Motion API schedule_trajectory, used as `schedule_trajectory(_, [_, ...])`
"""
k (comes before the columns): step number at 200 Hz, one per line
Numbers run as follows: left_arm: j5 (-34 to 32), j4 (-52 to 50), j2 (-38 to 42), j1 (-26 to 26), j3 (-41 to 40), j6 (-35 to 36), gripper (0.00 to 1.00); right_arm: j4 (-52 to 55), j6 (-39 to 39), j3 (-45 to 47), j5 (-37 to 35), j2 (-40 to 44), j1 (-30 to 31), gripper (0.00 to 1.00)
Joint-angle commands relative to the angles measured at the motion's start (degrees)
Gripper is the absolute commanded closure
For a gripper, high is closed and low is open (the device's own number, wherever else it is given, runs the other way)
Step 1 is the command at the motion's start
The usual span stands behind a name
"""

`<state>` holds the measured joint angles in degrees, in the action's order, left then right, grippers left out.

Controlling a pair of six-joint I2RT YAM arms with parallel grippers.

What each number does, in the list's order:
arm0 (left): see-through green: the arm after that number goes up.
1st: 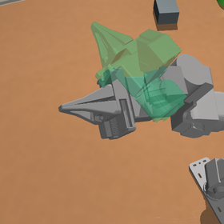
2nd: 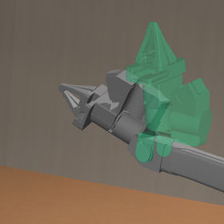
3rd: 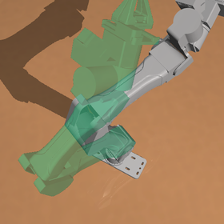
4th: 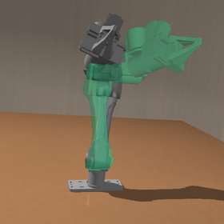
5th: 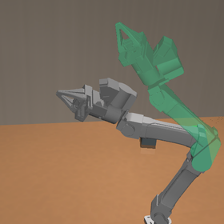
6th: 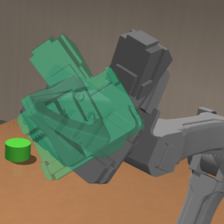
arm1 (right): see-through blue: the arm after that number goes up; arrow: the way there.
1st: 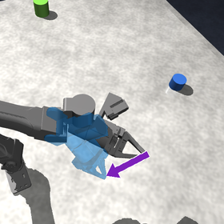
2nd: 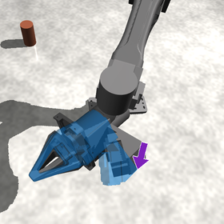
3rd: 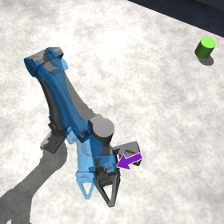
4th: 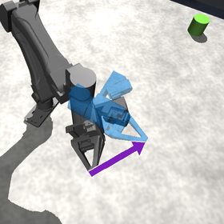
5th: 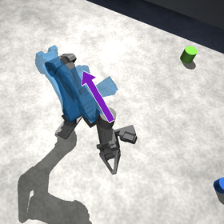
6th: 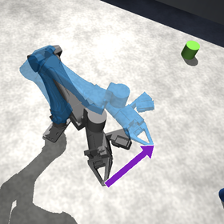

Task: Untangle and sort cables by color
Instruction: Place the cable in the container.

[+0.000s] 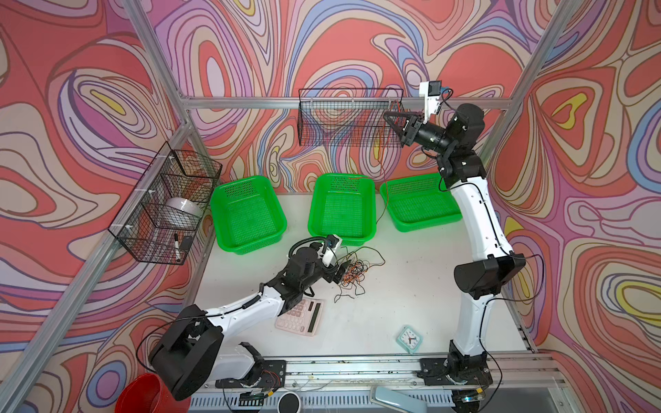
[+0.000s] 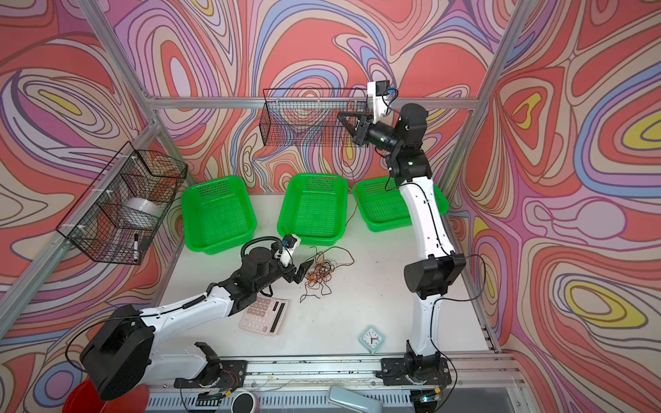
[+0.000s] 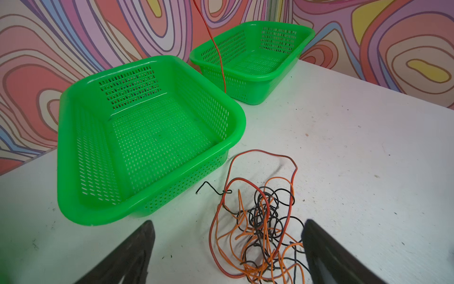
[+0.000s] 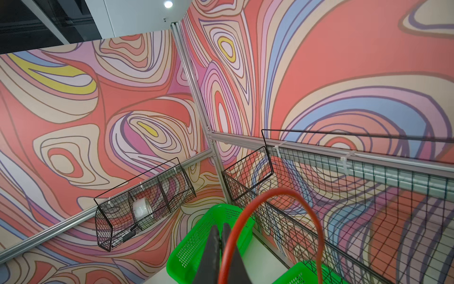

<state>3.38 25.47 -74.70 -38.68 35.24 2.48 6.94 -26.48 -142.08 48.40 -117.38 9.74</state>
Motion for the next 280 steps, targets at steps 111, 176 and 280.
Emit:
schedule_trajectory(111, [-5.81, -1.29, 1.40, -0.26, -1.30, -3.84, 0.08, -14.90, -1.28, 1.56, 3.40, 1.06, 3.36, 1.00])
schedule_trajectory(176, [-6.26, -0.61, 0.90, -0.26, -1.84, -4.84, 0.09, -24.35, 1.15, 18.65, 3.68, -0.96, 5.77, 1.00])
schedule_trajectory(280, [-8.27, -1.49, 3.62, -0.26, -3.09, -3.28, 0.14, -13.64, 13.15, 38.95, -13.51, -6.75, 7.83, 1.00])
